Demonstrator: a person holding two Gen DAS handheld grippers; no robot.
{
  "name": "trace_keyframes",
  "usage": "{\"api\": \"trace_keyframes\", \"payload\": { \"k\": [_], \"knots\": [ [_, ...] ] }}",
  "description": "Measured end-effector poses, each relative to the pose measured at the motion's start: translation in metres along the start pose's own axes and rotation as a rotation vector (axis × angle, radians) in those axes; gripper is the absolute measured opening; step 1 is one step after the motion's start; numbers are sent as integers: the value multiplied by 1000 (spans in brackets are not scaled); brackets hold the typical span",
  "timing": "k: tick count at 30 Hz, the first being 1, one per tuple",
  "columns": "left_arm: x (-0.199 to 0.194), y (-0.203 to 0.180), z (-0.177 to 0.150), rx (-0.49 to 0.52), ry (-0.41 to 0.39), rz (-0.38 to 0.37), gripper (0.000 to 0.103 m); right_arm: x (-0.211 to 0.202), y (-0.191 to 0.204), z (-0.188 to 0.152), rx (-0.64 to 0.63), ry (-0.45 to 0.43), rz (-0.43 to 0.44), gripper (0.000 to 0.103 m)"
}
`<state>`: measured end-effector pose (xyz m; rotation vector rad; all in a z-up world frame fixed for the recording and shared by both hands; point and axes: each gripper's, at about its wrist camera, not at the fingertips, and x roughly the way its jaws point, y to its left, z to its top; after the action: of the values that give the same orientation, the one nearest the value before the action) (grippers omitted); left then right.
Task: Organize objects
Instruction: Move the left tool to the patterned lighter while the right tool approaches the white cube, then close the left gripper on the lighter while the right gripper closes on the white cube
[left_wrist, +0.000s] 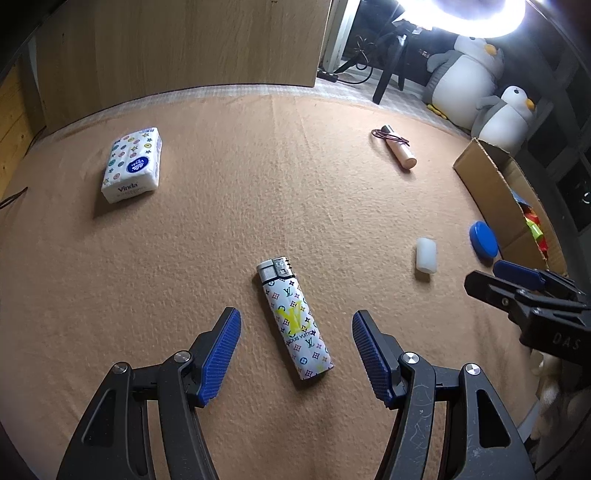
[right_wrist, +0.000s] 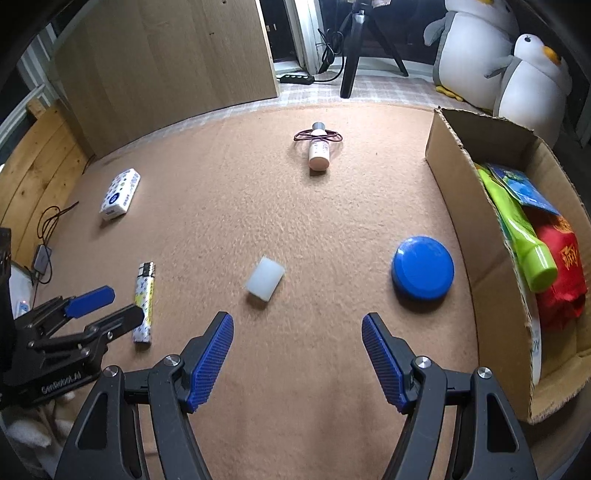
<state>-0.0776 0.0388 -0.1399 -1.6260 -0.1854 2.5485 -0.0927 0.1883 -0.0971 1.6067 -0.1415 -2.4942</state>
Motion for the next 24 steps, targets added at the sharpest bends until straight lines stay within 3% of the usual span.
{"api": "trace_keyframes", "payload": {
  "k": [16,24],
  "knots": [
    [22,-3,11,19,28,4,66,40,16,25,-22,83,-9,69],
    [27,-3,8,82,30,46,47,51,32,29,-97,90,-39,68]
  ]
}}
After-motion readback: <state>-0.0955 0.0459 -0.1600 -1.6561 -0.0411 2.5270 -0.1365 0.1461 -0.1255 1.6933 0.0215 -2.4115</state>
